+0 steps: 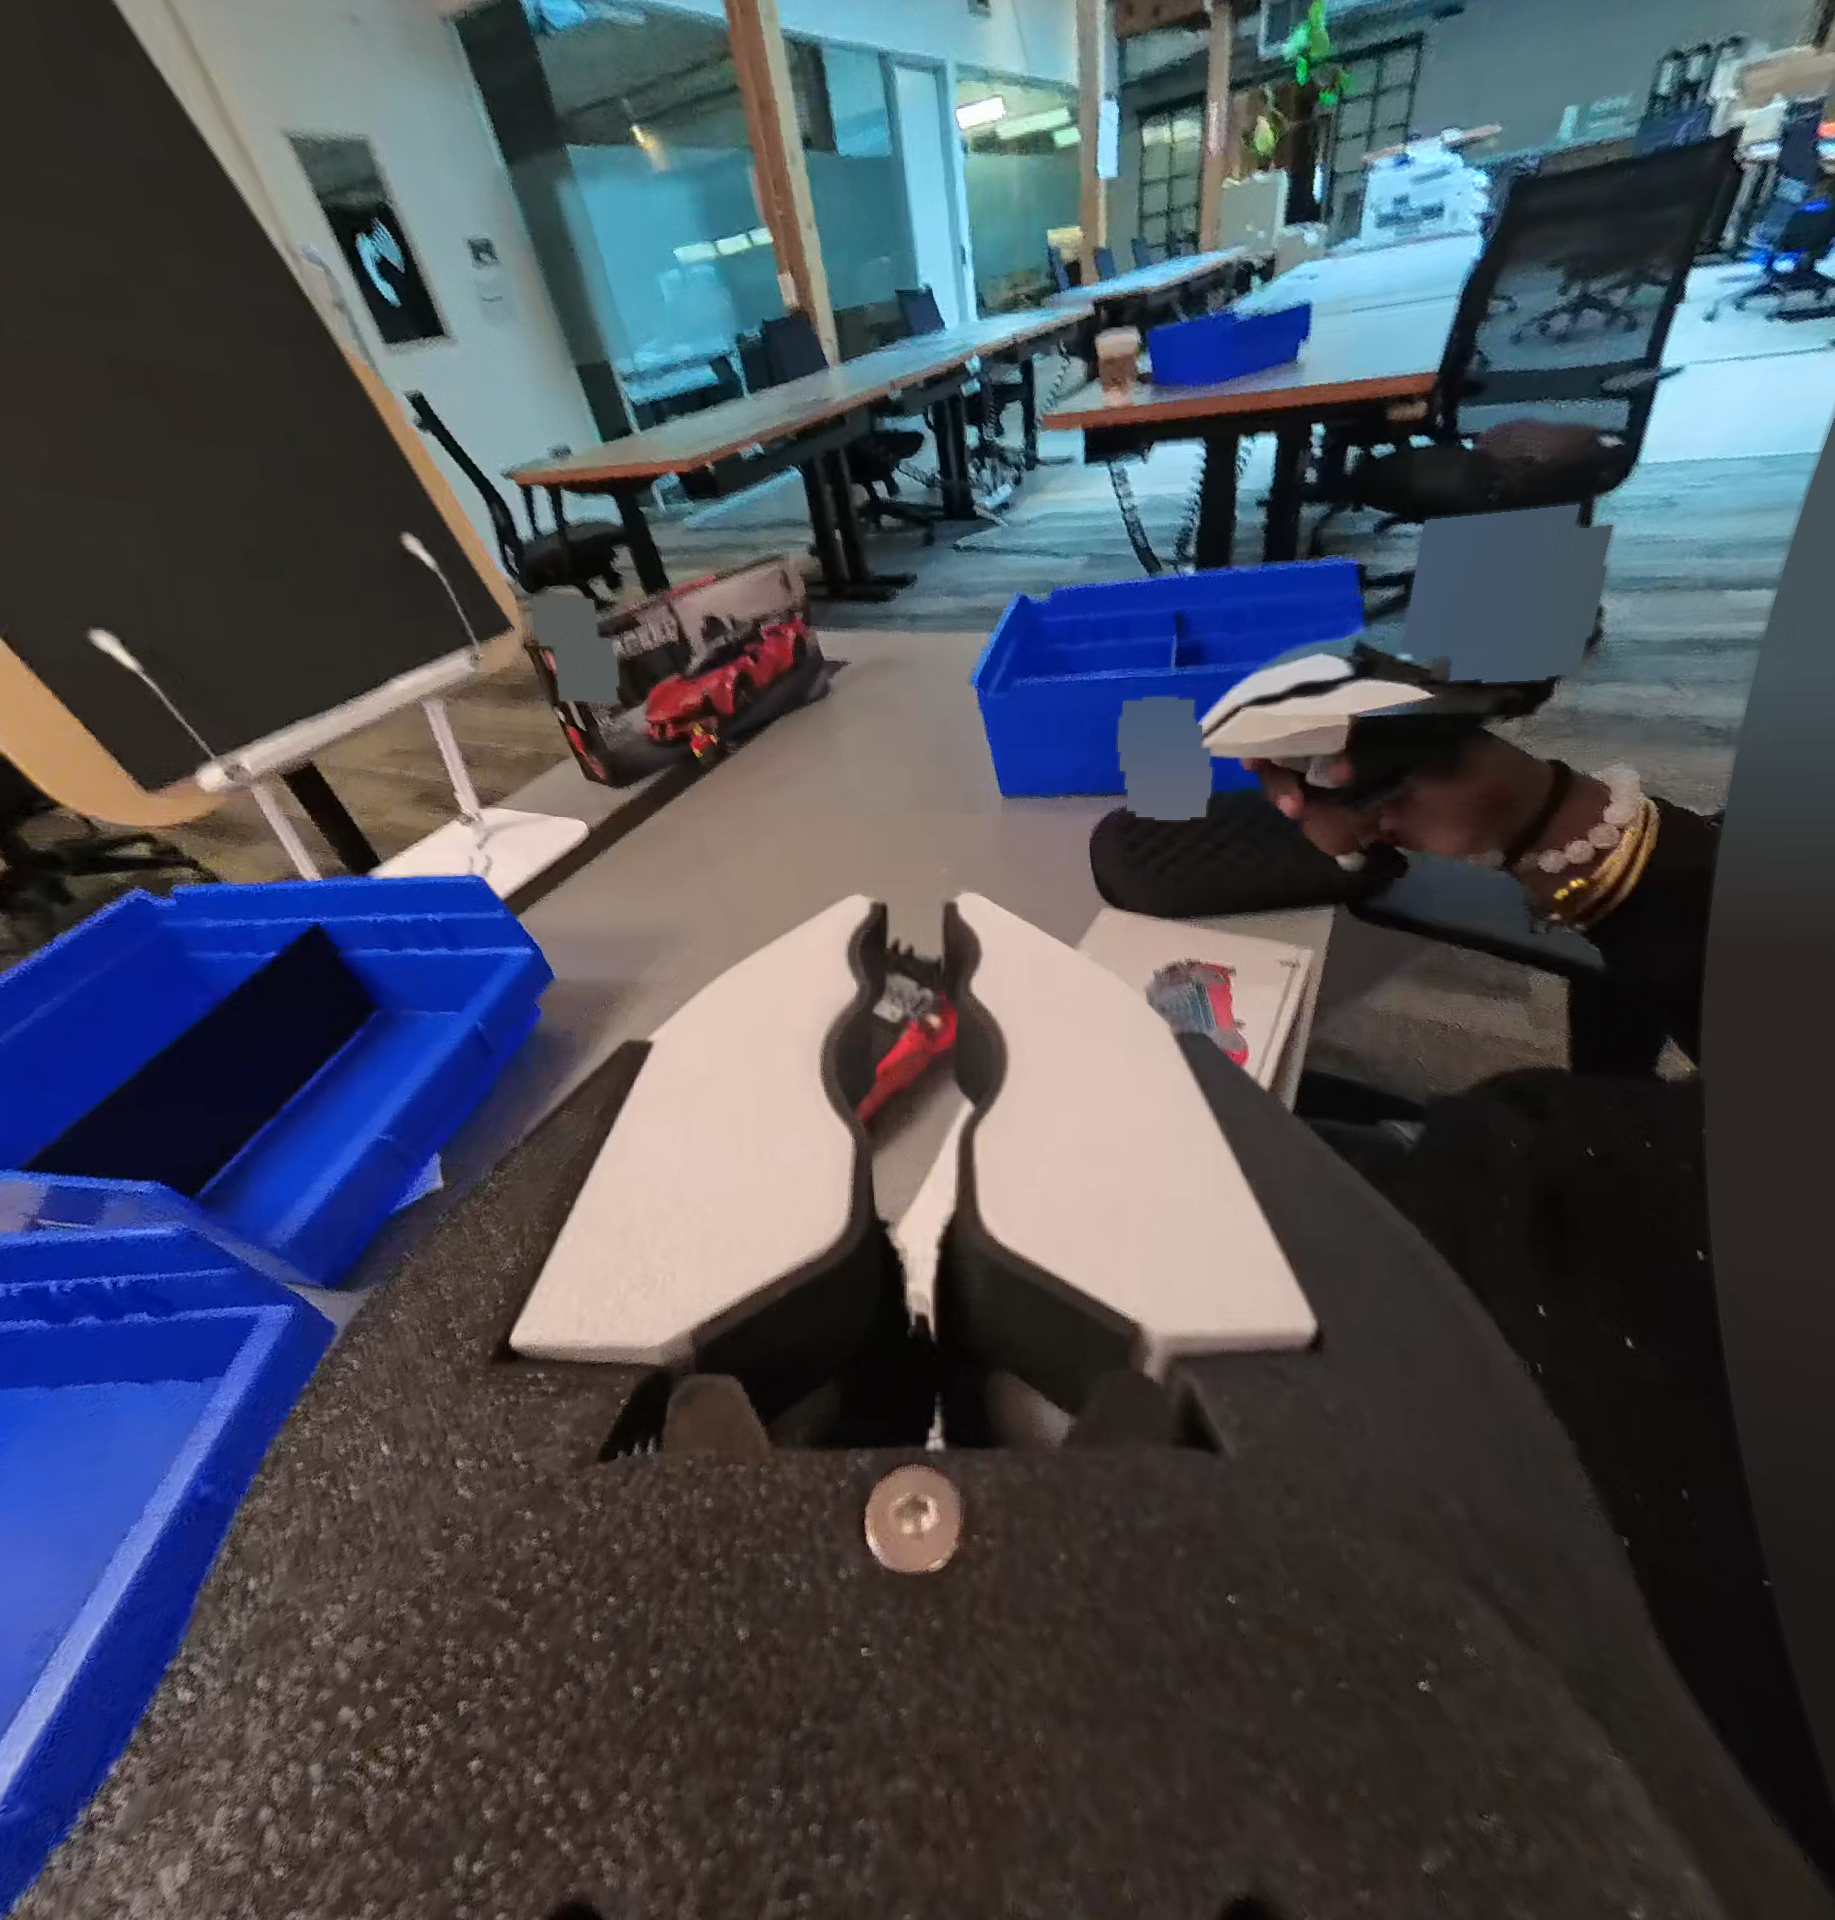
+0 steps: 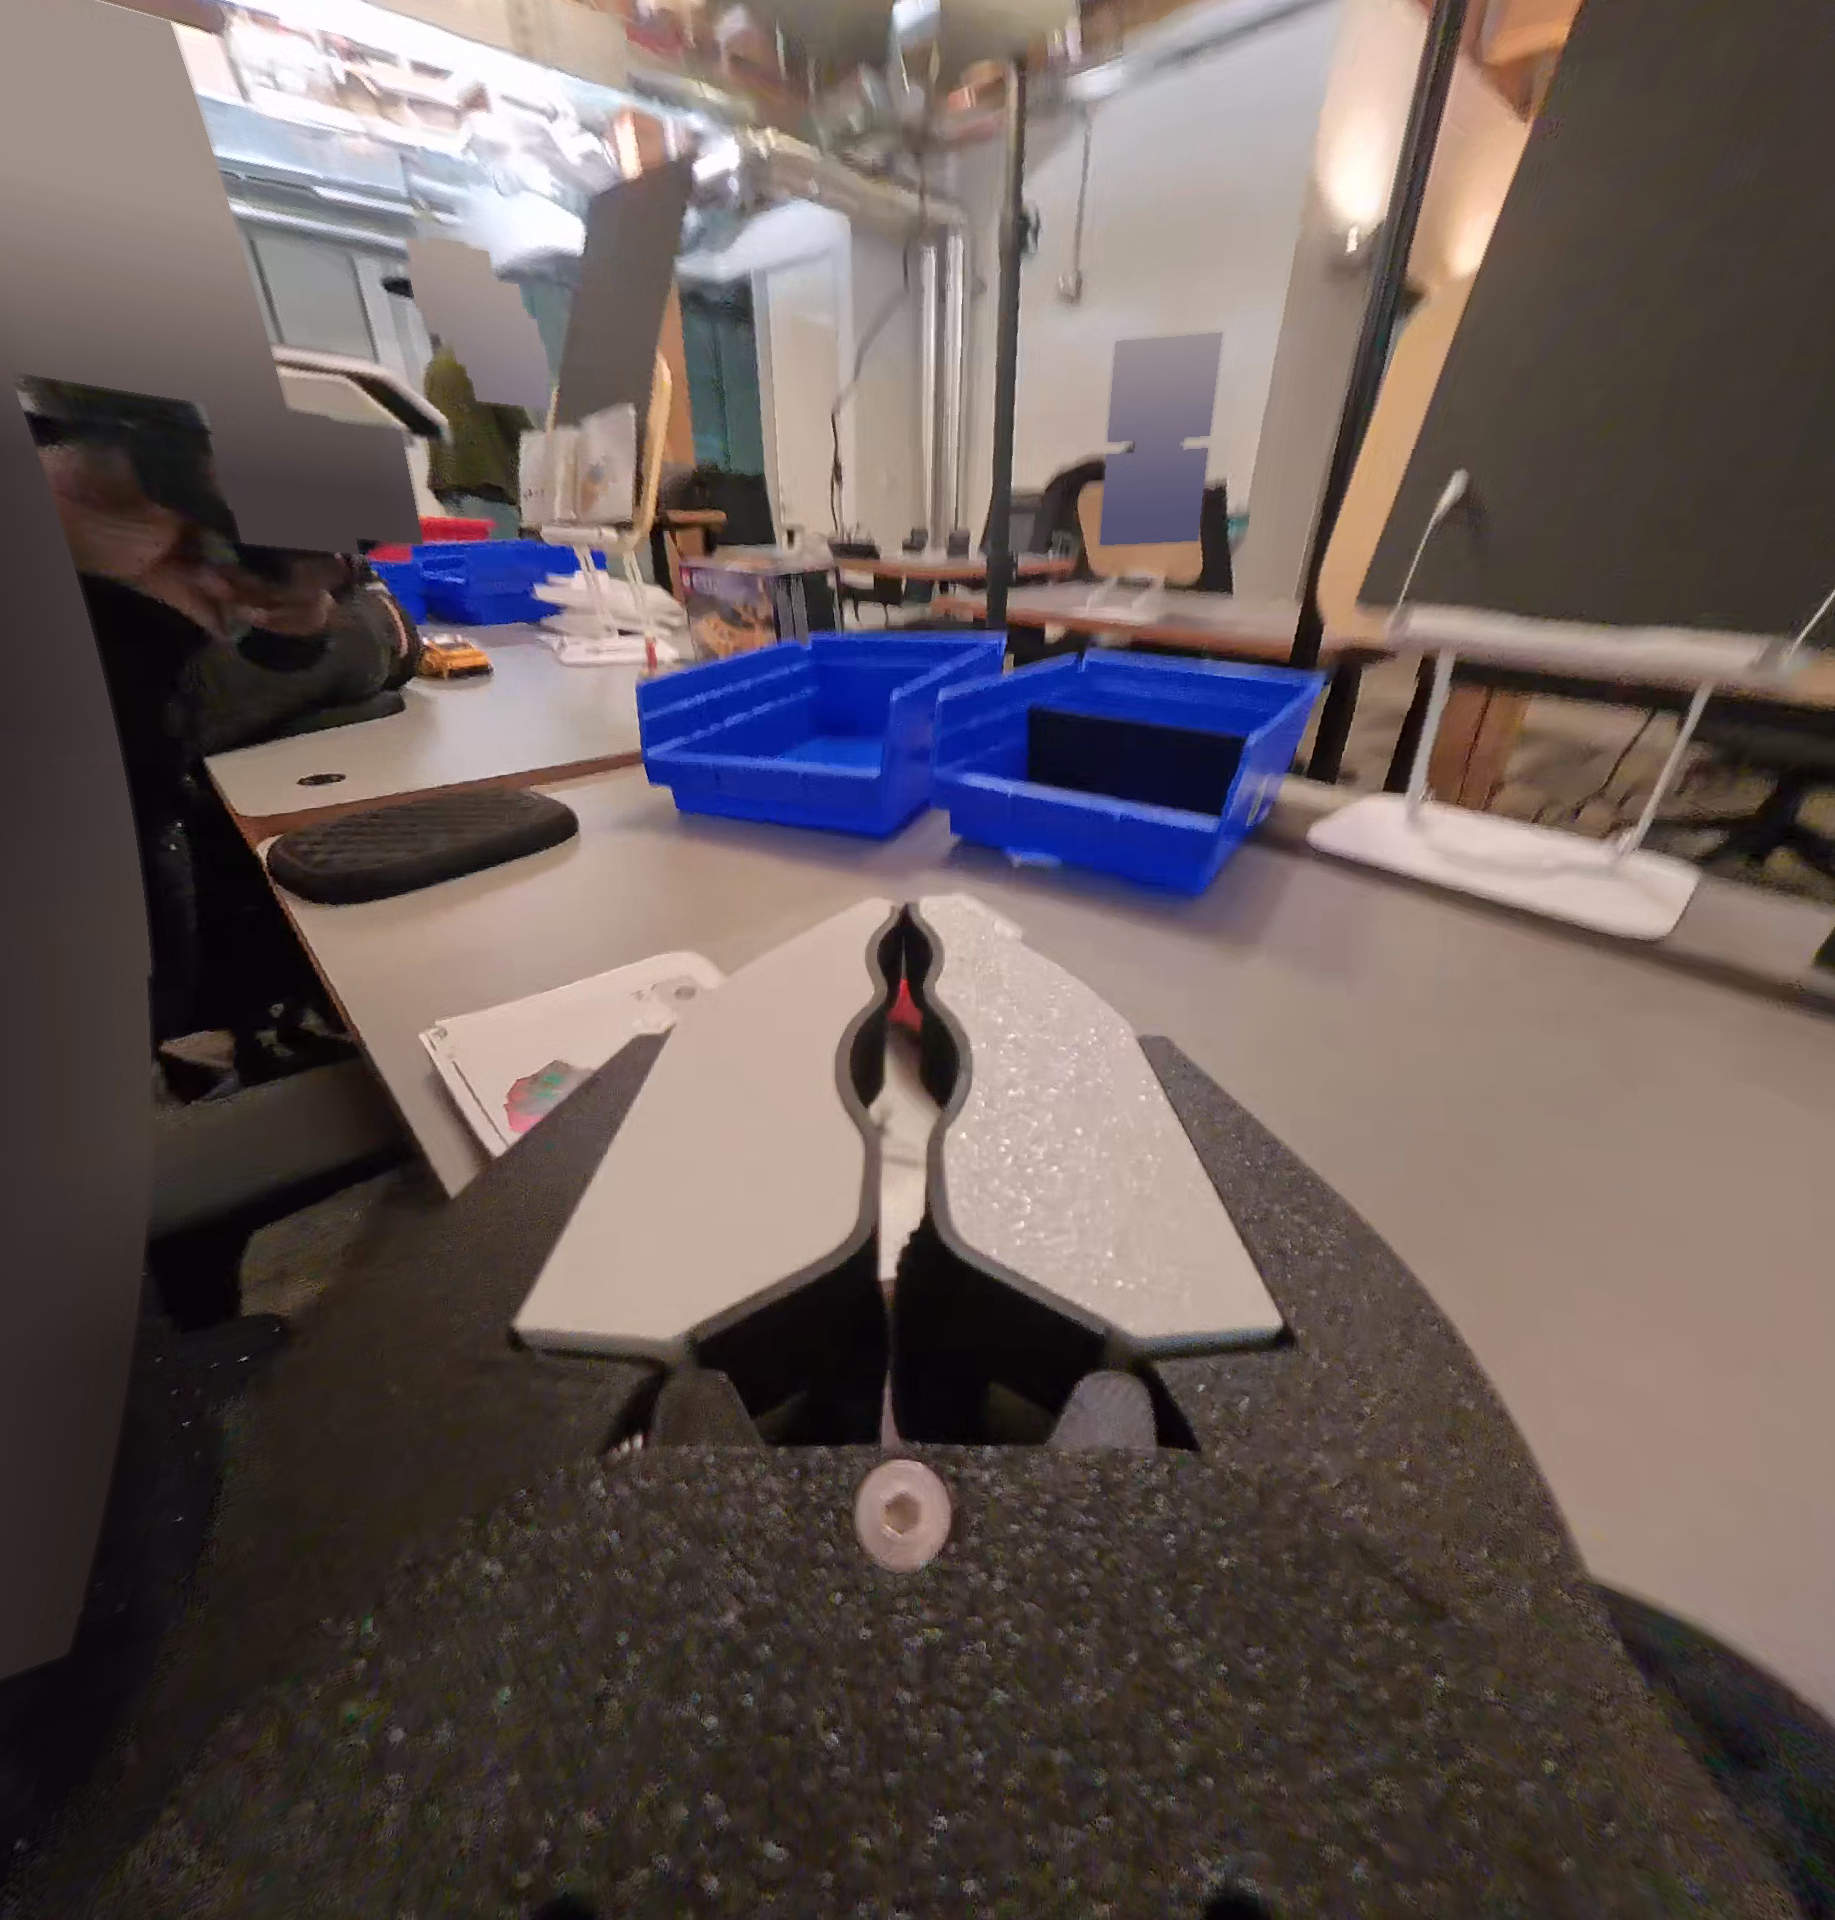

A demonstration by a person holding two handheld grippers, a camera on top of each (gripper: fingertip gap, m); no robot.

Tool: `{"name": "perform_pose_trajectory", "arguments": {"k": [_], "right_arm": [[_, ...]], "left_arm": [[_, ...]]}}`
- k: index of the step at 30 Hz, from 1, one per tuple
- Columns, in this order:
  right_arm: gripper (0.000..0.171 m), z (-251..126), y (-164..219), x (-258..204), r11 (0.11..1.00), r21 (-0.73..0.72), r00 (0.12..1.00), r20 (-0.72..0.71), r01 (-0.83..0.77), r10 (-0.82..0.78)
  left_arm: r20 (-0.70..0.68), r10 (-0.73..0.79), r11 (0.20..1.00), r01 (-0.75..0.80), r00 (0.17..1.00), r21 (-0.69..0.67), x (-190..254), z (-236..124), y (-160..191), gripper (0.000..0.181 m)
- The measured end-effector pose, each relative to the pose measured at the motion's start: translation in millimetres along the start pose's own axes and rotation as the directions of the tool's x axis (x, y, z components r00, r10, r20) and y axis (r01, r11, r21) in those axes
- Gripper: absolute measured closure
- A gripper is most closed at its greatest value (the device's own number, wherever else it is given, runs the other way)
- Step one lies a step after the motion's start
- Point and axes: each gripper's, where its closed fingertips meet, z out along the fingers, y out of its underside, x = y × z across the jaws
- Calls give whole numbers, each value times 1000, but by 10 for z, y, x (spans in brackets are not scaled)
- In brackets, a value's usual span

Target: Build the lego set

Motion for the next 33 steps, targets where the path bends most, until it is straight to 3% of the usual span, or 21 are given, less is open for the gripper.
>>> {"name": "perform_pose_trajectory", "arguments": {"k": [3,6,9,17,20,22,27,31,33], "right_arm": [[163,162,437,-97,978,-205,1000,18,-20,24],[158,259,753,-330,930,-367,993,119,29,16],[157,330,908,-488,897,-439,983,183,61,22],[147,459,1010,-615,834,-538,962,269,121,34],[169,529,971,-588,841,-522,965,261,142,-1],[171,576,951,-563,853,-507,970,243,121,6],[164,559,979,-539,849,-522,968,245,86,52],[155,465,1005,-518,835,-543,965,255,92,59],[132,418,1015,-540,825,-561,959,268,73,97]], "left_arm": [[-45,-41,994,37,998,-103,-23,34,217,164],[27,-33,982,37,999,-184,-171,59,370,161],[15,-25,979,28,1000,-203,-172,83,435,158],[9,-52,949,52,999,-311,-331,305,823,118],[-86,-35,940,4,996,-340,-243,387,922,143],[-147,-24,945,-25,989,-327,-170,420,926,176],[-177,-89,935,21,980,-354,-140,435,979,180],[-111,-117,919,65,987,-390,-236,422,1050,154],[-123,-139,918,81,983,-388,-206,431,1047,125]]}}
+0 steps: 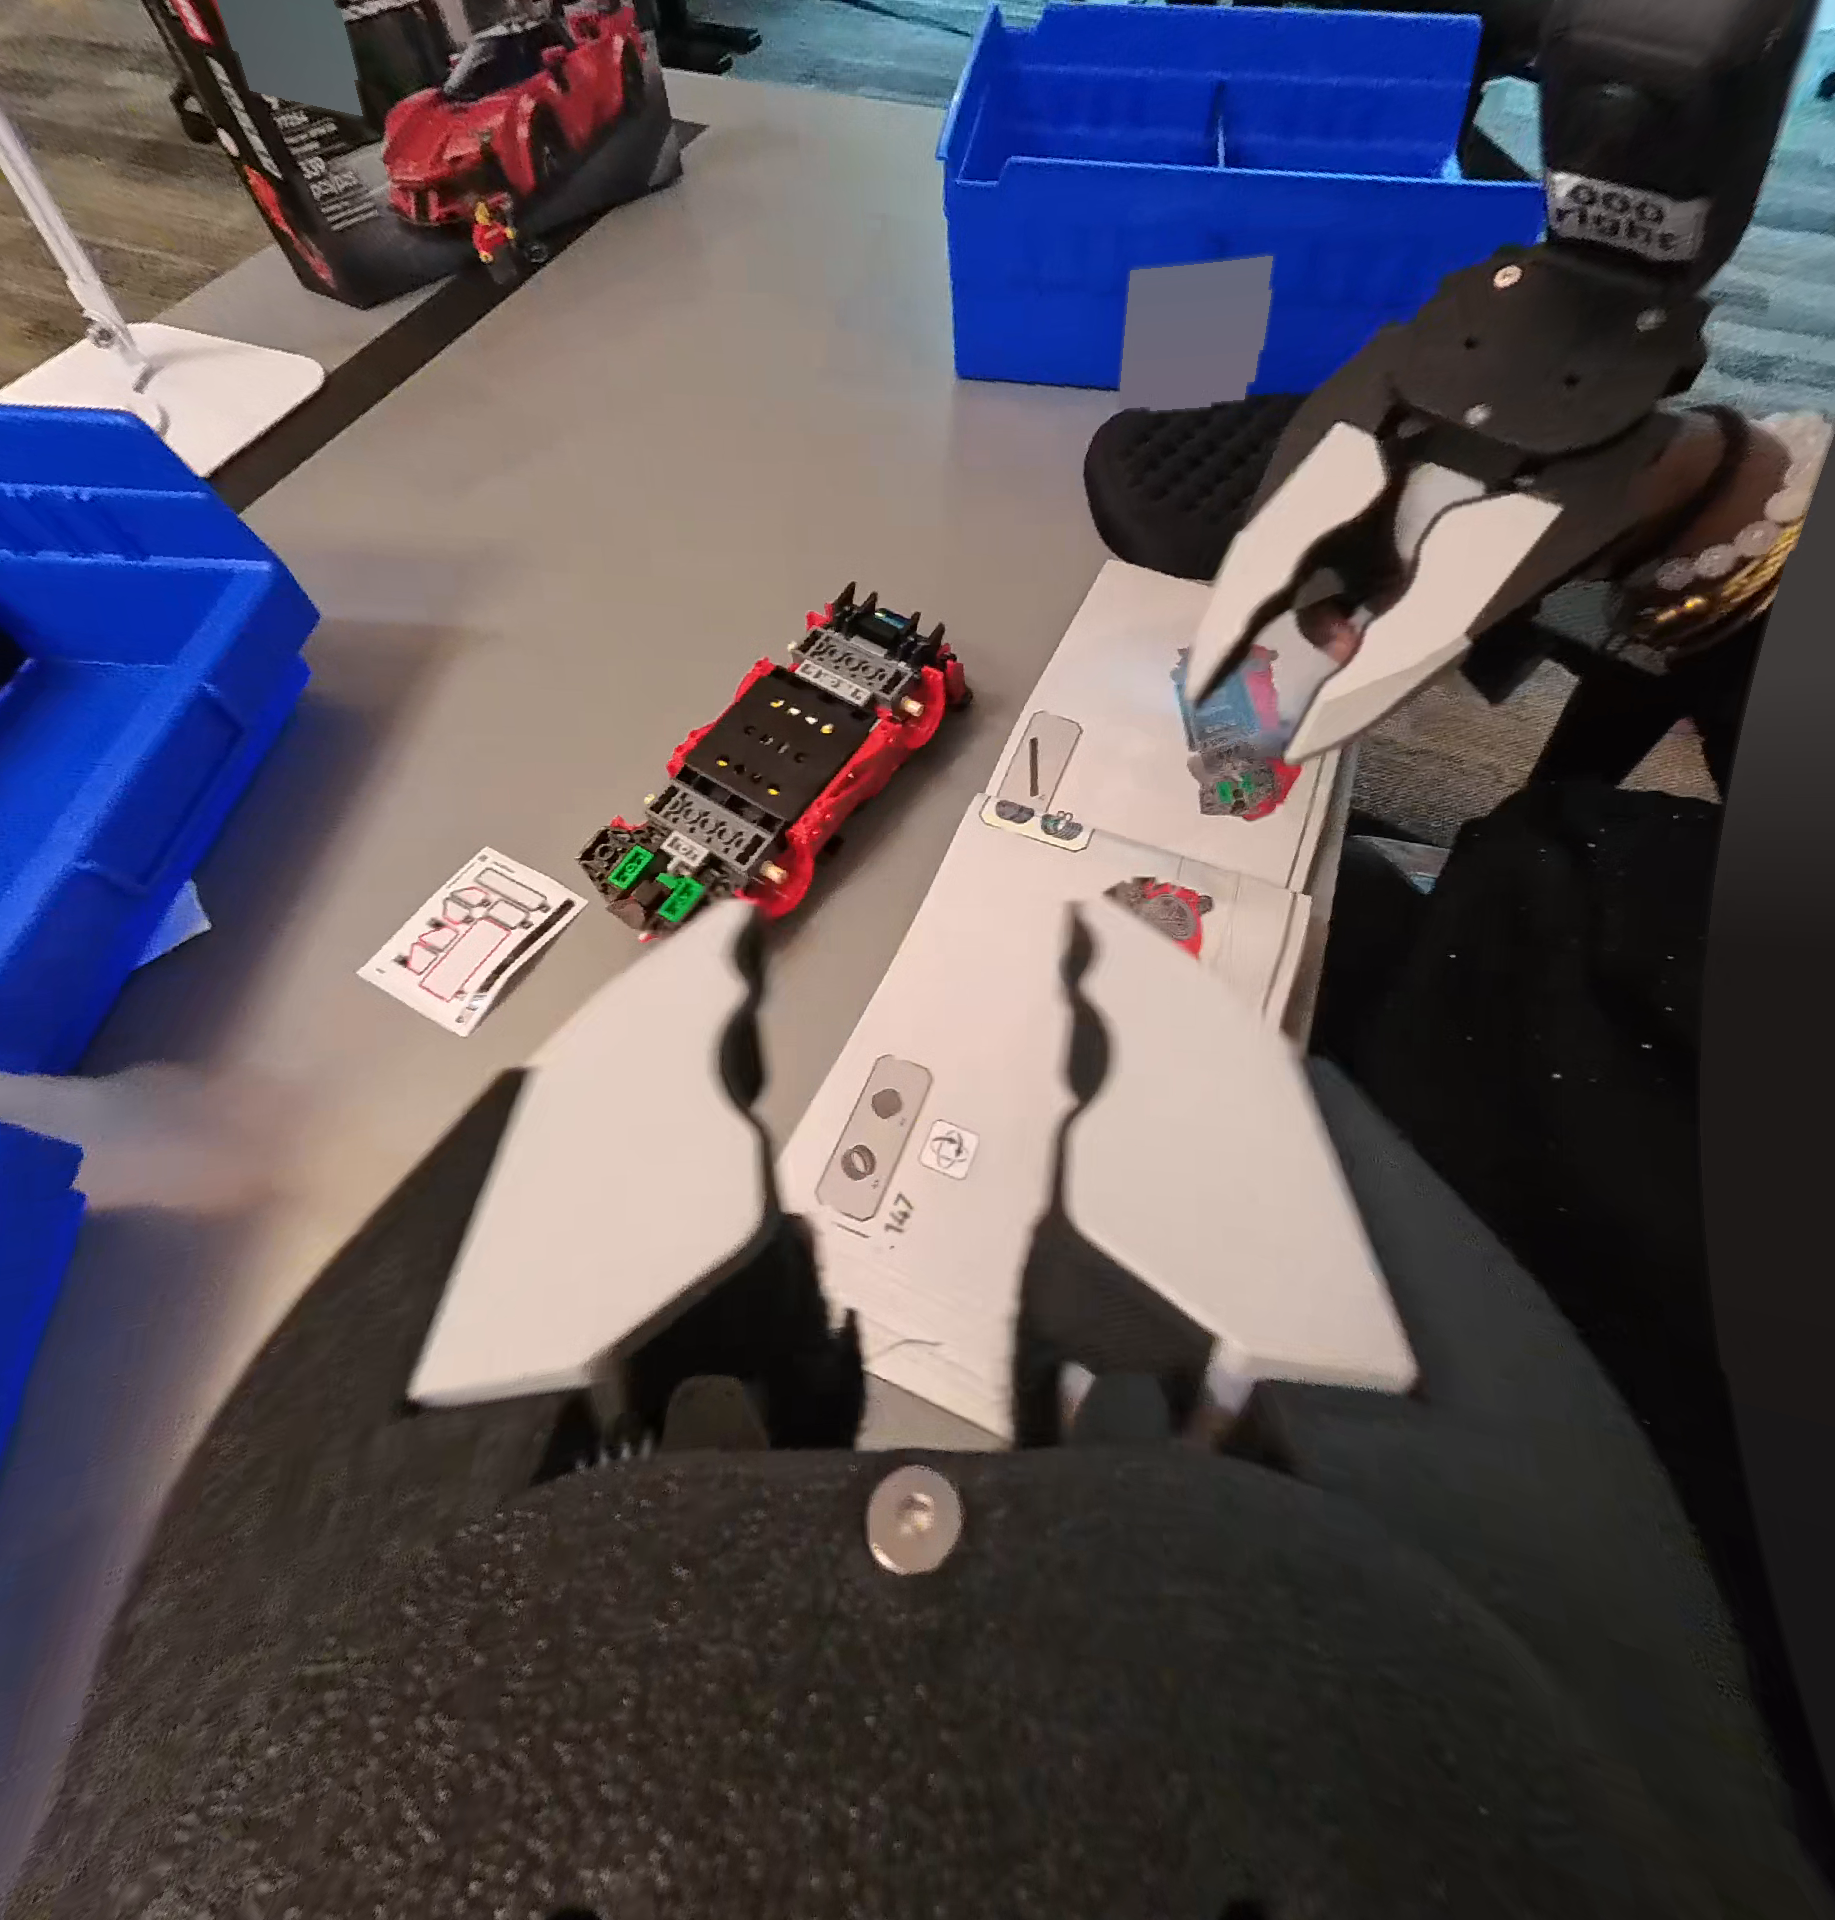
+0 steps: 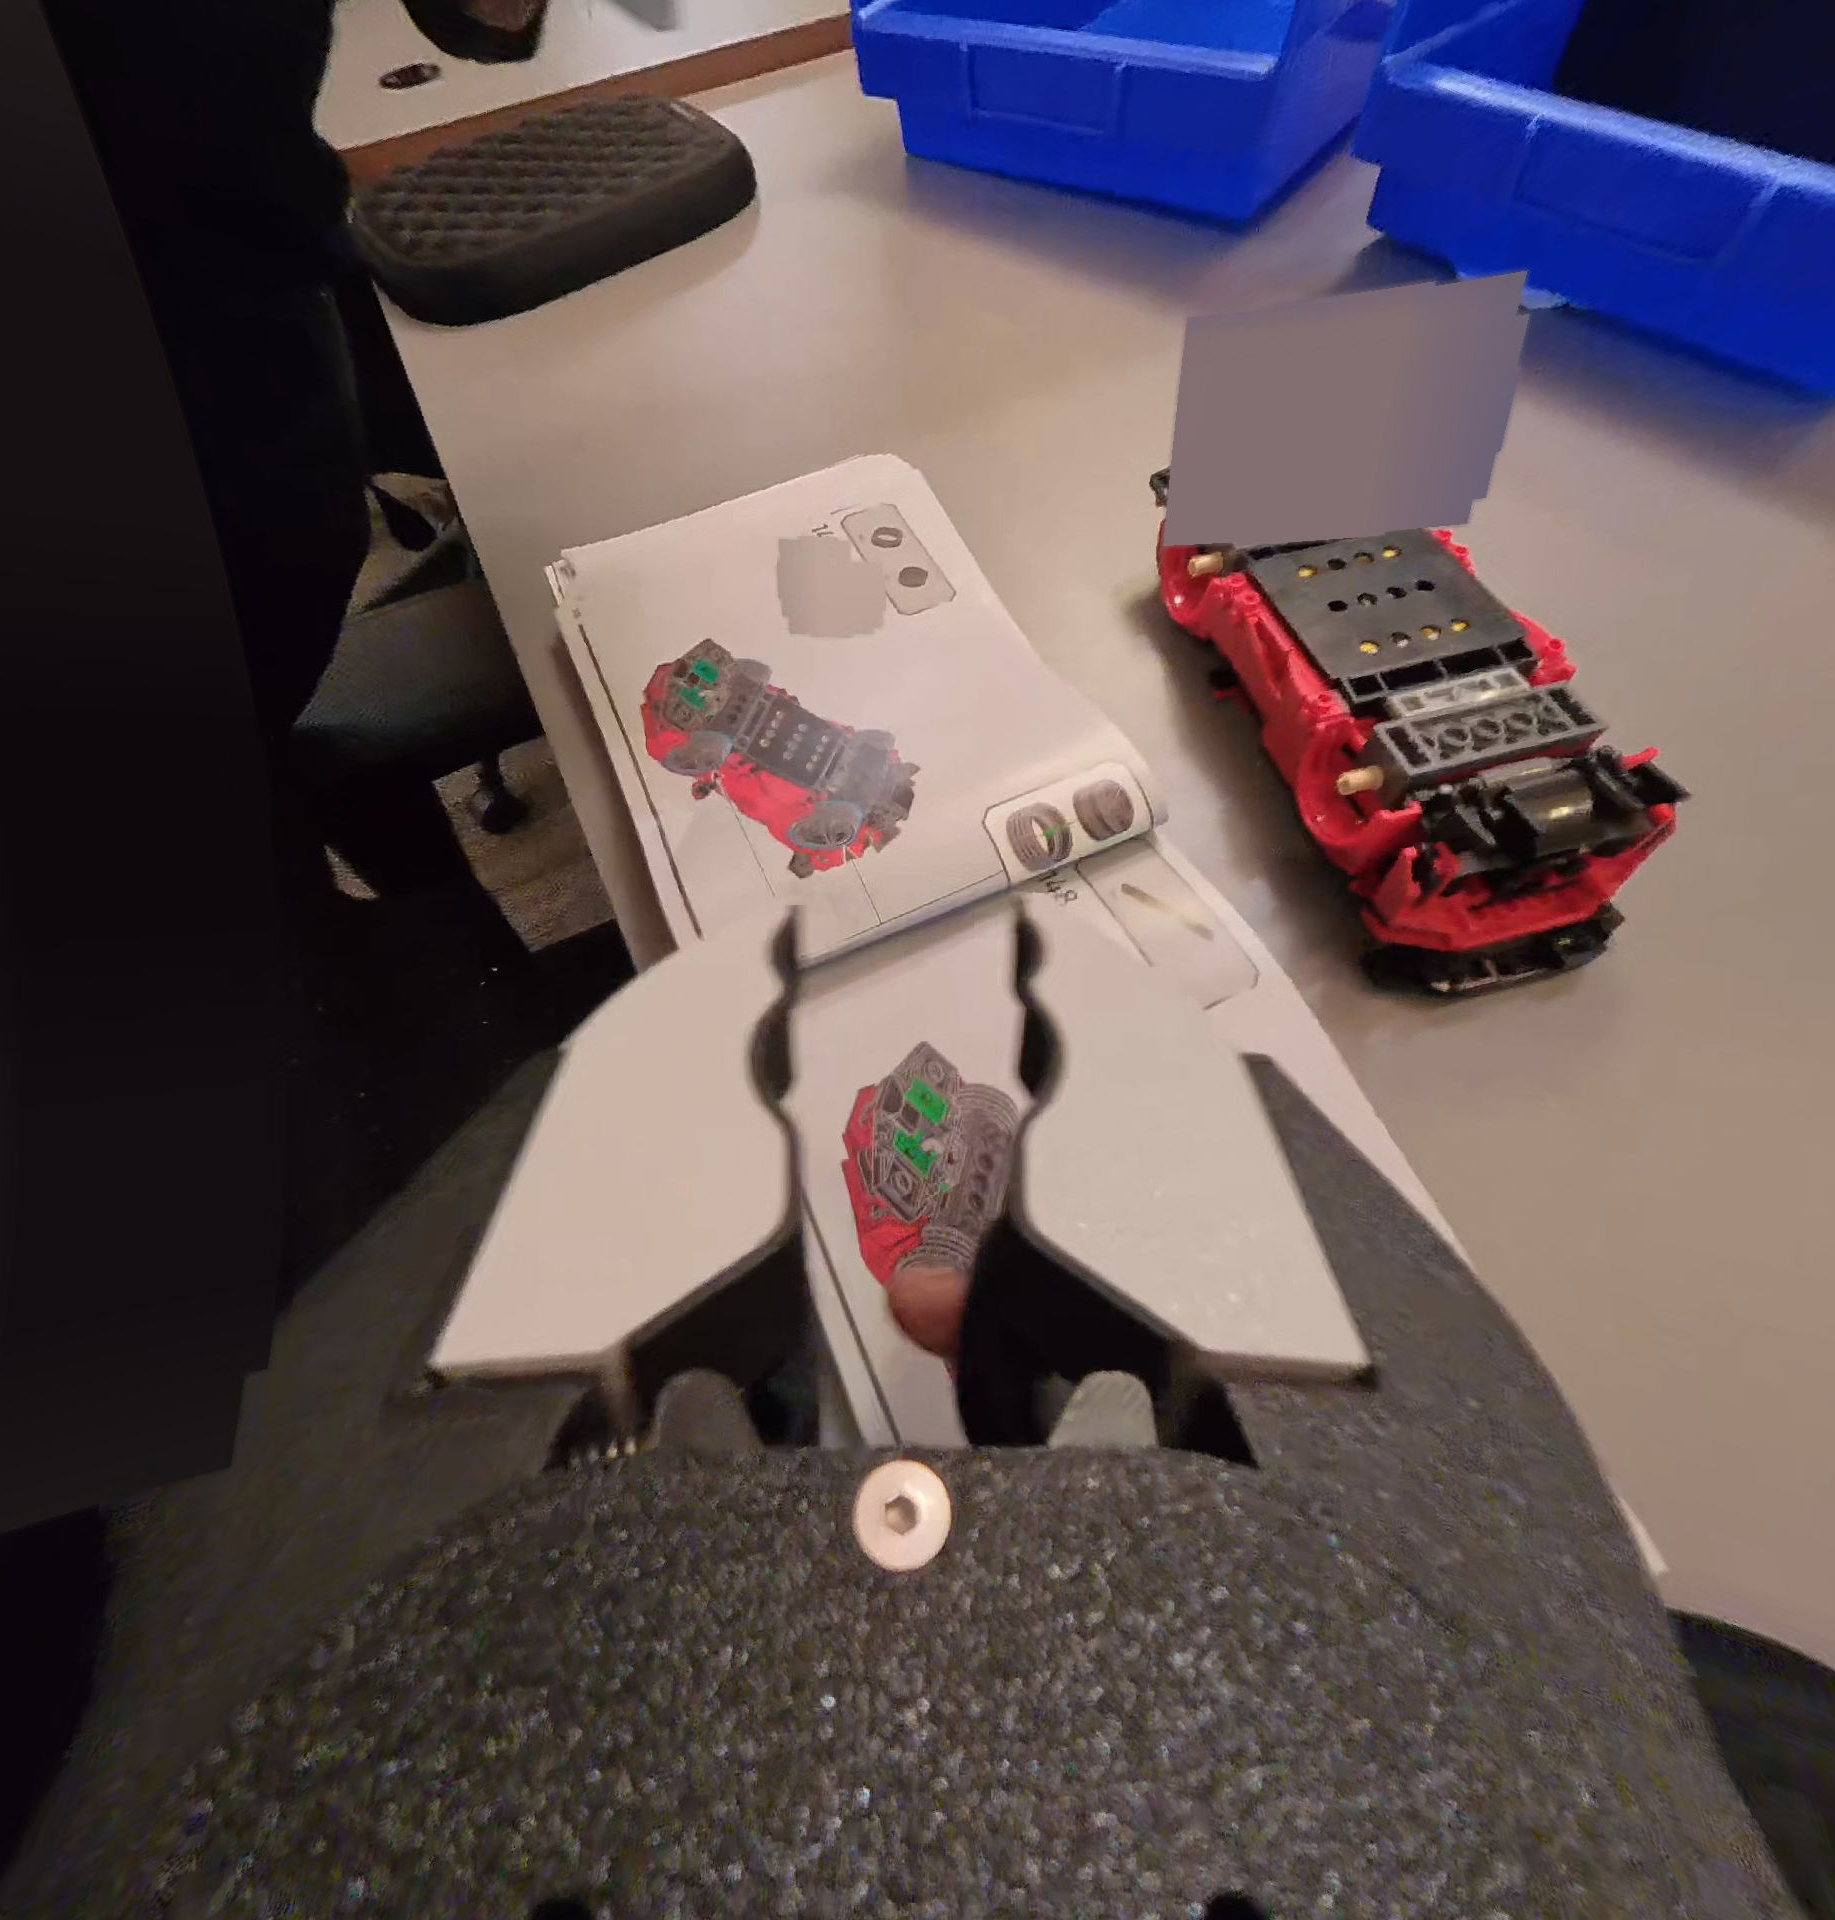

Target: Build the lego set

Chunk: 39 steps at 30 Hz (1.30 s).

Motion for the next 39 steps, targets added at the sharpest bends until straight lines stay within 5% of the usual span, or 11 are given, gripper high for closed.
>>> {"name": "perform_pose_trajectory", "arguments": {"k": [2,5,16,22,23,25,31,32,33,35,39], "right_arm": [[90,-14,29,110,999,-29,997,-75,-35,32],[61,-49,18,271,998,-30,978,-203,-63,56],[75,59,-93,295,997,-55,974,-223,-52,38],[59,276,-300,415,991,-133,926,-374,4,-54],[68,292,-302,450,990,-142,914,-401,0,-58],[171,280,-316,479,987,-151,897,-426,58,-118],[171,239,-256,499,987,-157,896,-431,39,-104],[152,228,-250,511,987,-156,892,-440,35,-101],[107,217,-235,545,987,-160,881,-464,18,-91],[70,190,-164,607,979,-204,861,-501,-20,-87],[70,159,-178,598,984,-179,858,-507,-19,-76]], "left_arm": [[3,-24,1000,24,1000,-13,16,45,8,63],[128,-58,989,74,990,-125,-122,101,133,35],[80,-55,962,75,995,-261,-69,205,383,44],[91,-3,948,32,996,-315,-137,290,493,45],[94,32,945,1,995,-327,-152,312,498,55],[25,83,939,-70,996,-337,-64,326,491,180],[-79,65,953,-85,995,-289,61,438,425,181],[-90,60,950,-85,994,-299,79,452,443,181],[-86,57,954,-79,995,-289,81,477,424,152],[-18,48,961,-51,999,-271,22,551,359,47],[8,141,922,-128,990,-366,33,590,451,44]]}}
